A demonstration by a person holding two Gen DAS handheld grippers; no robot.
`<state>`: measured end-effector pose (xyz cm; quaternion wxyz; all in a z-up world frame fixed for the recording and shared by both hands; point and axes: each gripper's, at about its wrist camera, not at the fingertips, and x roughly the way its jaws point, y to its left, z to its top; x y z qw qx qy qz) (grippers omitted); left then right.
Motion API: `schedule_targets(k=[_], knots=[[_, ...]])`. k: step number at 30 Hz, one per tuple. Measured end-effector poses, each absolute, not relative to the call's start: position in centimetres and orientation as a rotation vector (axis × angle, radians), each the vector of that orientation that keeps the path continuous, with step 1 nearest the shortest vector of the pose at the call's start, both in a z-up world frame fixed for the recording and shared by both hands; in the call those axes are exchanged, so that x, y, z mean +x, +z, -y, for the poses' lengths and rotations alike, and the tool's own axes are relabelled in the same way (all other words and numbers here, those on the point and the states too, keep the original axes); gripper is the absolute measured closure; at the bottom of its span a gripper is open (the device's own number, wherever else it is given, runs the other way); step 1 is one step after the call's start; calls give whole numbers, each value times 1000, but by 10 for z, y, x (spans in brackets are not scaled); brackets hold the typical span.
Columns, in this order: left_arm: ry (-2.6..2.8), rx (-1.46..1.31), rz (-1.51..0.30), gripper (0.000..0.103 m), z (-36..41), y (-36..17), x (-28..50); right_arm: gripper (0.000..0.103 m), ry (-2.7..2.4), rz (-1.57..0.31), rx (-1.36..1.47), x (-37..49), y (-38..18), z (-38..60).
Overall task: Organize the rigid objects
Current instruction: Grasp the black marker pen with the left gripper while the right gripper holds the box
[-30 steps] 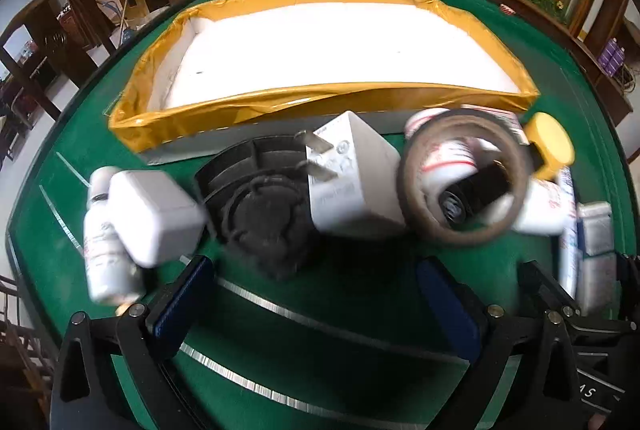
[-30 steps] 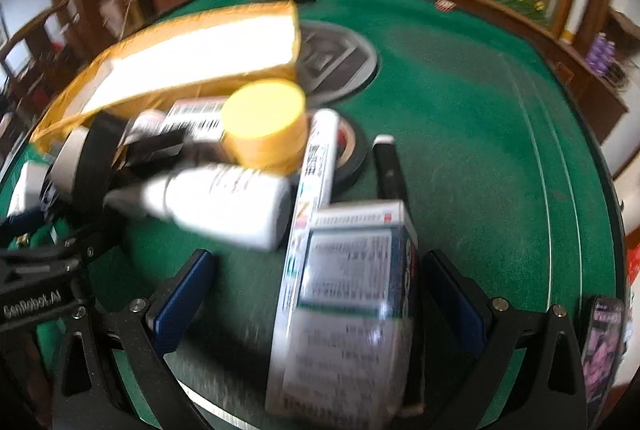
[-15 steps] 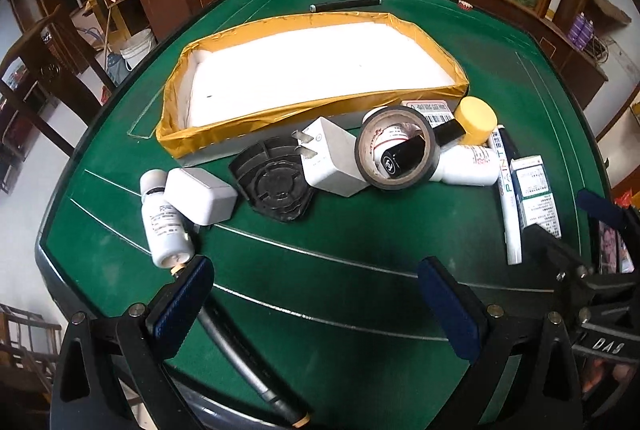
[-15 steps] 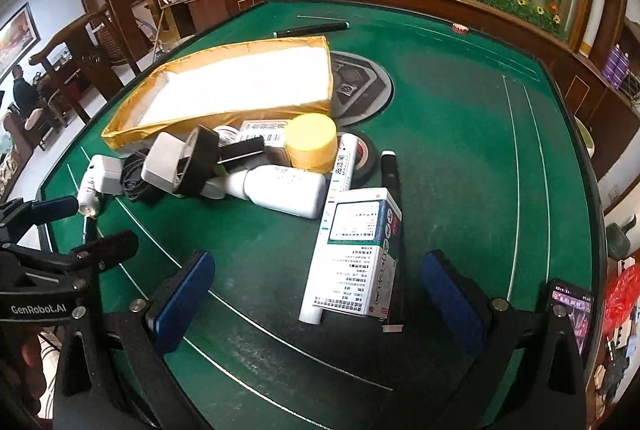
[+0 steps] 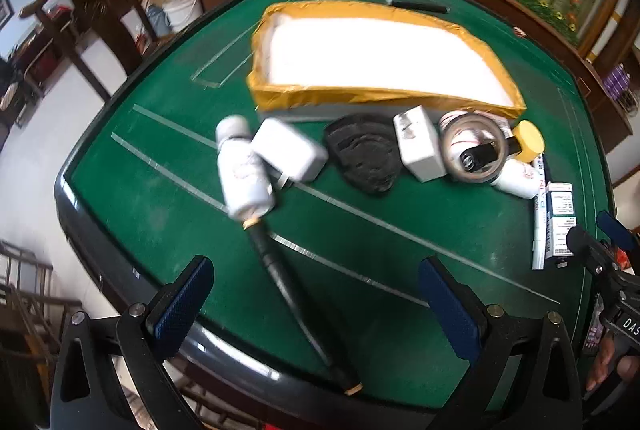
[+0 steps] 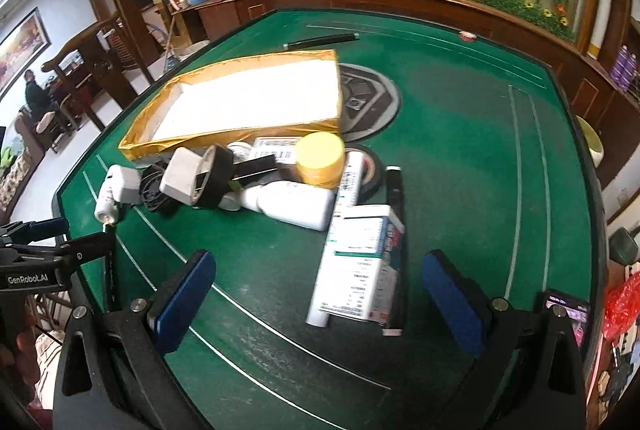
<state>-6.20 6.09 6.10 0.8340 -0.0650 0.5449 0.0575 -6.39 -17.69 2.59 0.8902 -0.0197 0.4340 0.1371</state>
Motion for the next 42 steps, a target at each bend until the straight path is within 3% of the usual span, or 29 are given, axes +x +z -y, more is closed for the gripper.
schedule_targets(k=[16,22,26,28,31,34,42], knots=[[169,-170,-1276,3,-57,30,-95,4,427,-960,-140,-58,19,145],[130,-186,-1328,32,-53,15,-89,4,438,-951,-145,-63,23,144],[96,-178,-1327,40,-48,15,-87,4,426,-943,-137,-64,27,149],[77,-163,-1319,61,-41,18,-87,4,416,-943,-129,-65,28,152],[33,-169,-1317,76,-33,22,-84,4,399,-950,-118,-64,27,156],[-13,-165,-1316,83,-25,23,-84,4,383,-960,-114,-64,26,160],[-51,-178,-1305,84,-27,20,-78,4,357,-975,-108,-60,23,166]])
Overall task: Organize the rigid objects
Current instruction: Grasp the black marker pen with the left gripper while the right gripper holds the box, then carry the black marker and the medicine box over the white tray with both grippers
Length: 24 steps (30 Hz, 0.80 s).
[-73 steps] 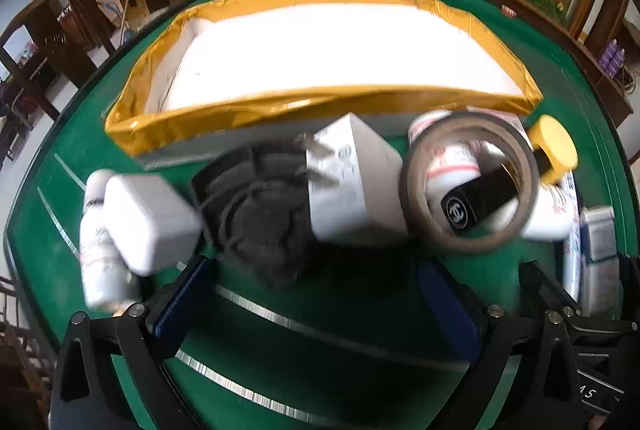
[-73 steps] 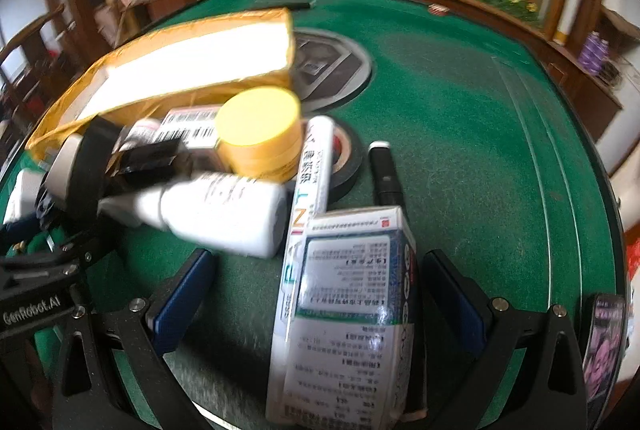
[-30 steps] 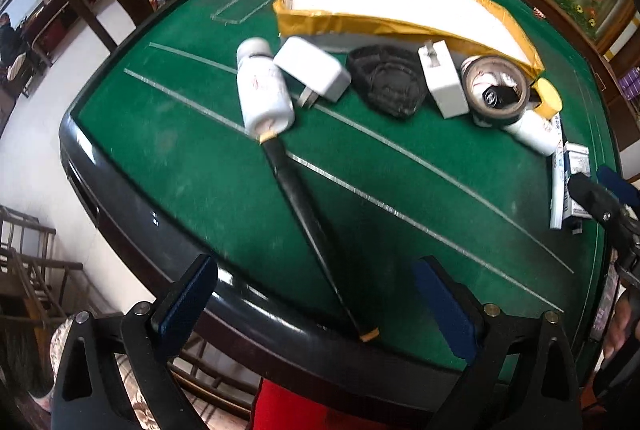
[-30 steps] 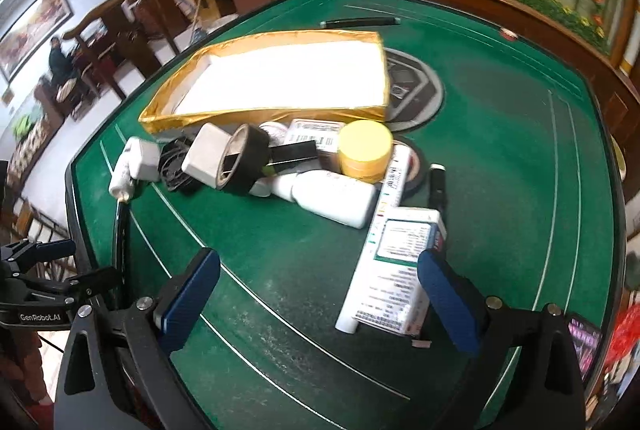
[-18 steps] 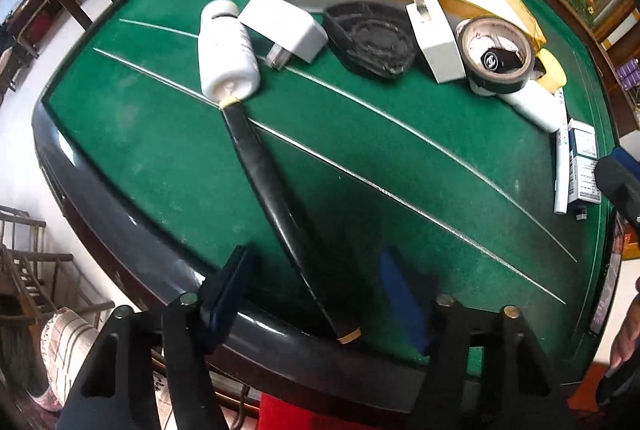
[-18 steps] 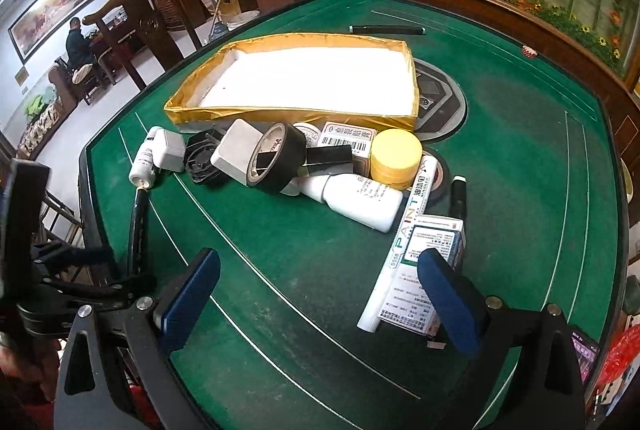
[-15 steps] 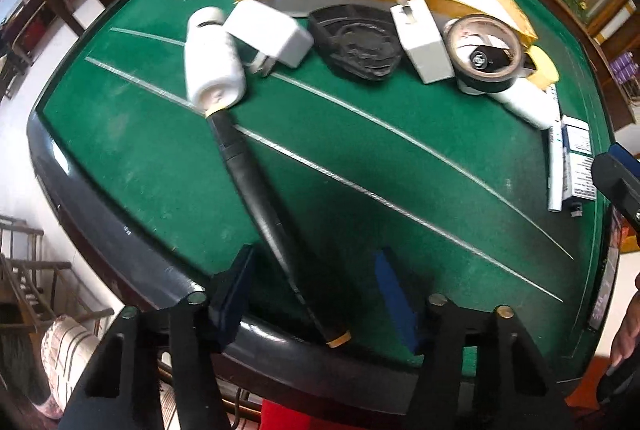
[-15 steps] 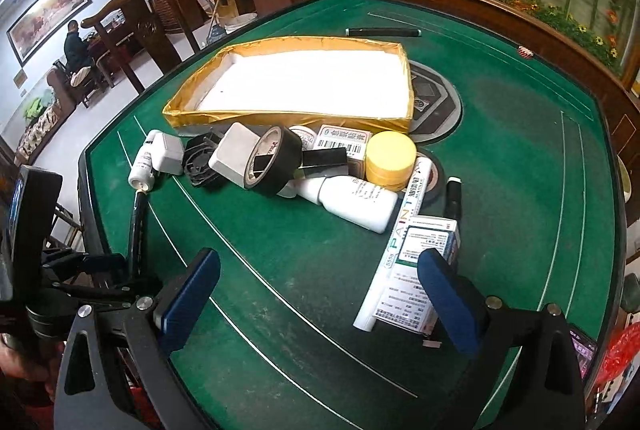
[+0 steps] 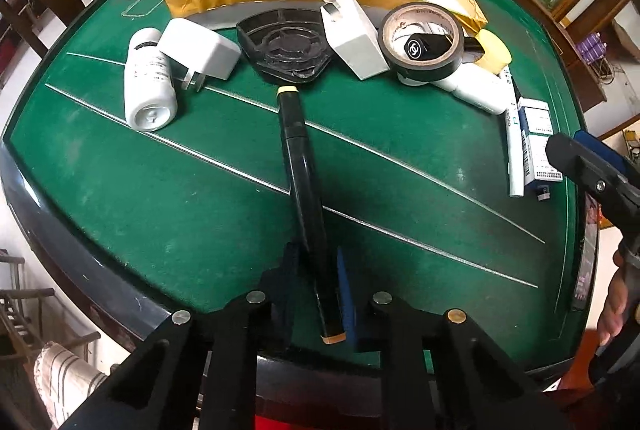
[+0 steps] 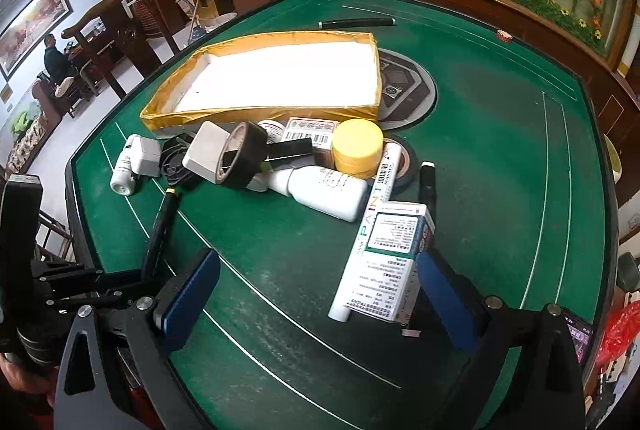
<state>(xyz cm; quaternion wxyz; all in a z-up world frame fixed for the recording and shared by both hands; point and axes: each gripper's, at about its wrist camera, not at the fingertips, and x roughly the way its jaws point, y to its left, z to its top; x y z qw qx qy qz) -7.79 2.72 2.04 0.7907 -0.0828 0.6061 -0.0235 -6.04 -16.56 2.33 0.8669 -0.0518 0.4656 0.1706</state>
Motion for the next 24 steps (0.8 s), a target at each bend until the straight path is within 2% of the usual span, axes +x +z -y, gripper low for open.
schedule_targets(k=[13,20,24], knots=[[-63,-215,-1283,85,-46,18,-83,8,322,-989,-65,-51,19,187],[-74,-262,-1281,85,-52,18,-88,19,304,-1031,-32,-45,9,200],[-82,-270,-1279,85,-57,18,-90,34,303,-1063,-19,-32,0,200]])
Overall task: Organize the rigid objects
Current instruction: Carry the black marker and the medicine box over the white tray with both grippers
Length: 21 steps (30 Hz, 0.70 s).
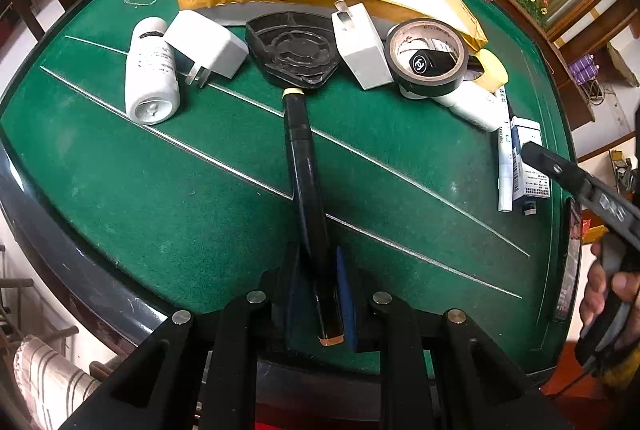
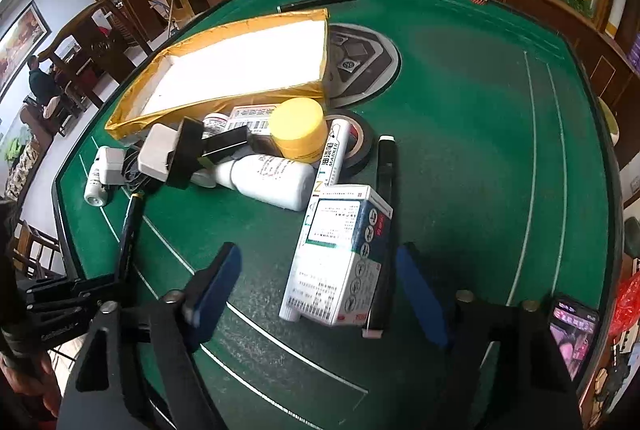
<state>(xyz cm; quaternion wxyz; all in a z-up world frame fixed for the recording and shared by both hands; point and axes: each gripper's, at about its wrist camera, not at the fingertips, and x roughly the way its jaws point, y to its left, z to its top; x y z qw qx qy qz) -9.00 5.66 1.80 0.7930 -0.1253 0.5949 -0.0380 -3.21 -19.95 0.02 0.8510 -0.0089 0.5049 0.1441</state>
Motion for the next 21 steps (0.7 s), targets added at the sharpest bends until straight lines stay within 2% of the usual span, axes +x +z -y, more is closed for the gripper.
schedule_targets(k=[2,4,8,17,21], knots=[[-87,-270,-1280,85,-59,18,-91,39,280,-1095,0,-23,-5,202],[-90,-275,-1279,85,-60,19,-92,41,253,-1122,8,-17,-10,204],[-90,-288,-1281,85,-63,19,-90,52,260,-1150,23,-13,-16,208],[-70,-245,-1309,84,-56,22,-74,54,299,-1148,-4,-18,-13,206],[-63,-267,-1306,74,-58,22,-65,54,314,-1138,-35,-18,-6,200]])
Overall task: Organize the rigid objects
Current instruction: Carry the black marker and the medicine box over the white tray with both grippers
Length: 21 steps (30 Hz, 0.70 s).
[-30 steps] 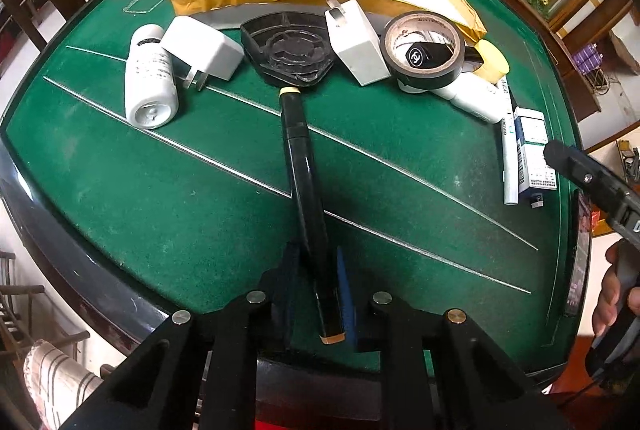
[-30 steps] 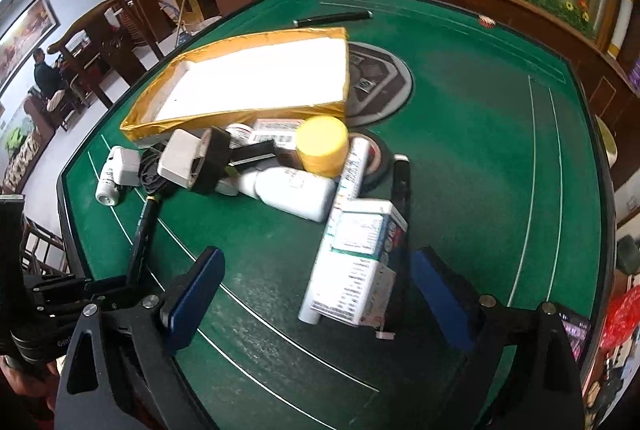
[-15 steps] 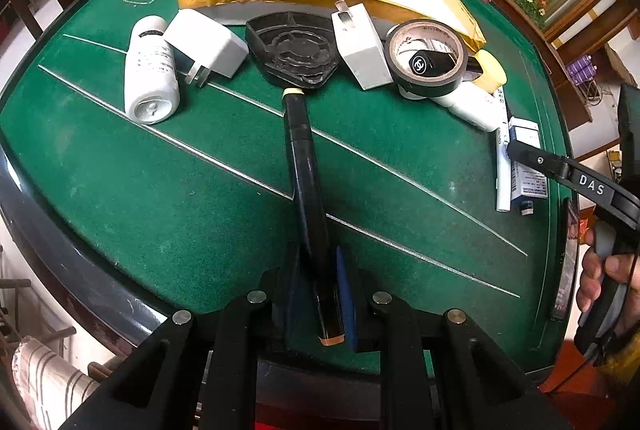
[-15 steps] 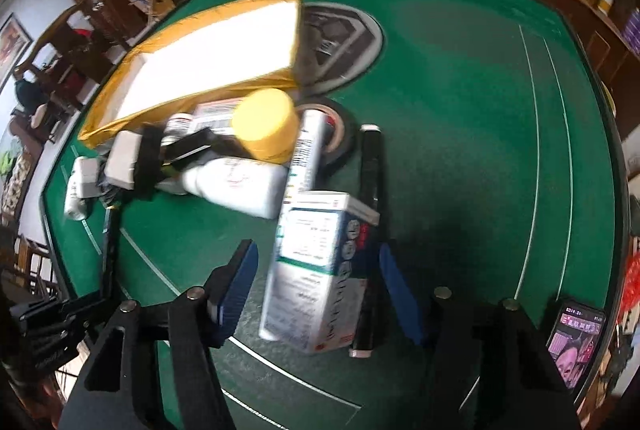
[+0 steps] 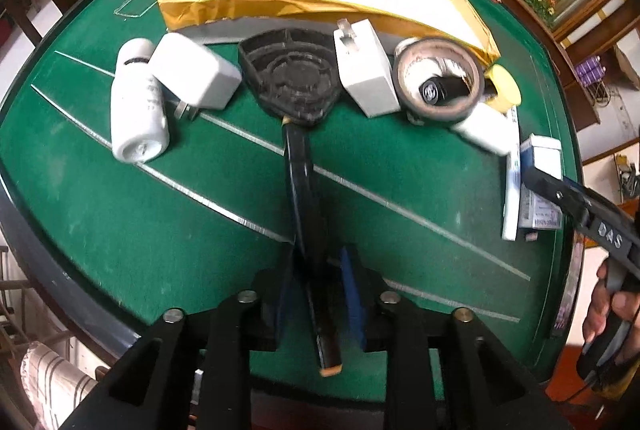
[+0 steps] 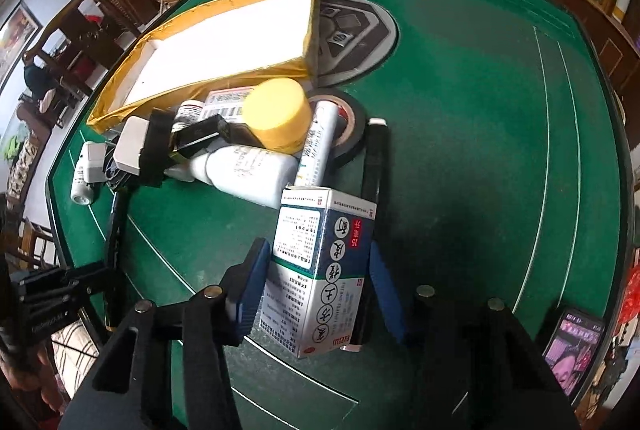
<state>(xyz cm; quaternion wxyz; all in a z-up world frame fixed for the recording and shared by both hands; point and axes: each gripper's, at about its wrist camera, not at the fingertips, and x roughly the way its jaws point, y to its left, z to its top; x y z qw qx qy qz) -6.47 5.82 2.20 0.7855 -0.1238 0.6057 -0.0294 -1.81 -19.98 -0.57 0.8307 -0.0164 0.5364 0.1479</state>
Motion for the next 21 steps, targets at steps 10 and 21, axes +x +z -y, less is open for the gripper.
schedule_targets(k=[10,21], knots=[[-61,-250,-1284,87,-58,25,-66,54,360,-1076,-64,-26,22,186],[-96,-290,-1218,87,-74,49,-84,54,372,-1054,-65,-27,30,179]])
